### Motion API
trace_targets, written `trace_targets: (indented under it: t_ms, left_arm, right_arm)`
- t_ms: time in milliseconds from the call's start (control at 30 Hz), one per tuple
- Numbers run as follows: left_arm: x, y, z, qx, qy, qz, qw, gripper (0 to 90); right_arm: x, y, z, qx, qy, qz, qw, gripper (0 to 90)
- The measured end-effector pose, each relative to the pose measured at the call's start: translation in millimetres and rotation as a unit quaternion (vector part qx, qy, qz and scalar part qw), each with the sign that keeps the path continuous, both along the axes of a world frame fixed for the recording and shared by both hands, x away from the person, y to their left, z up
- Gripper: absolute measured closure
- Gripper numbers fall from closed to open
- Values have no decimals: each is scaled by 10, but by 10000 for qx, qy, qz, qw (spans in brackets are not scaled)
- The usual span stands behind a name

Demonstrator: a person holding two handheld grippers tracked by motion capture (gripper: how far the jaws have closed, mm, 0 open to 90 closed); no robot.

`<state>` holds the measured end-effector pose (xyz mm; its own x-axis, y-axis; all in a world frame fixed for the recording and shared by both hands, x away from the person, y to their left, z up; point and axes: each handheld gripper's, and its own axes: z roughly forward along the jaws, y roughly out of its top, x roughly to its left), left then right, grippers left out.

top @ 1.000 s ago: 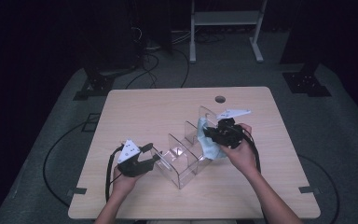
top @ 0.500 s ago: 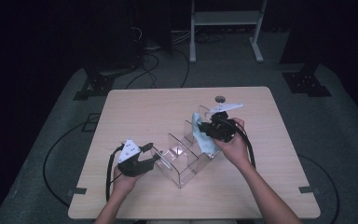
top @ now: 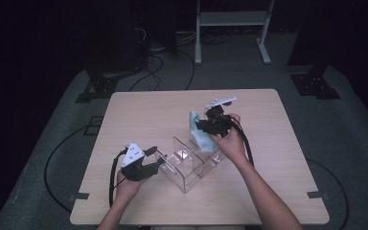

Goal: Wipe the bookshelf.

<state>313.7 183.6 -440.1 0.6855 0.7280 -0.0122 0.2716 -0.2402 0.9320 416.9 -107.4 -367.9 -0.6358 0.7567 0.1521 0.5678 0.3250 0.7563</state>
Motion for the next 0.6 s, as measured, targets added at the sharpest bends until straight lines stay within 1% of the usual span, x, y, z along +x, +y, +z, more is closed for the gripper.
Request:
trace_targets:
  t_ms: [67,133,233,333,433,500,600]
  left_arm:
    - [-1,-6,2,15,0,-6,10000,464]
    - [1,-7,5,-6,18,12,10000,465]
    - [4,-11,2,-24,15,11,10000,466]
    - [3,-9,0,-35,18,19,10000,466]
    - [5,-6,-2,-58,15,19,10000,464]
    - [6,-5,-2,-55,14,12,10000,461]
    - [2,-12,2,-18,25,30,10000,454]
  right_arm:
    - [-20,-37,-6,40,19,-12,10000,820]
    - [12,-39,-7,80,100,-29,9999,820]
    - [122,41,-5,73,241,-72,9997,819]
    - [240,160,-5,7,290,-107,9995,817]
    - [350,228,-20,54,406,-118,9991,813]
    - [348,202,-17,111,424,-119,9990,817]
    - [232,97,16,173,226,-89,9996,821]
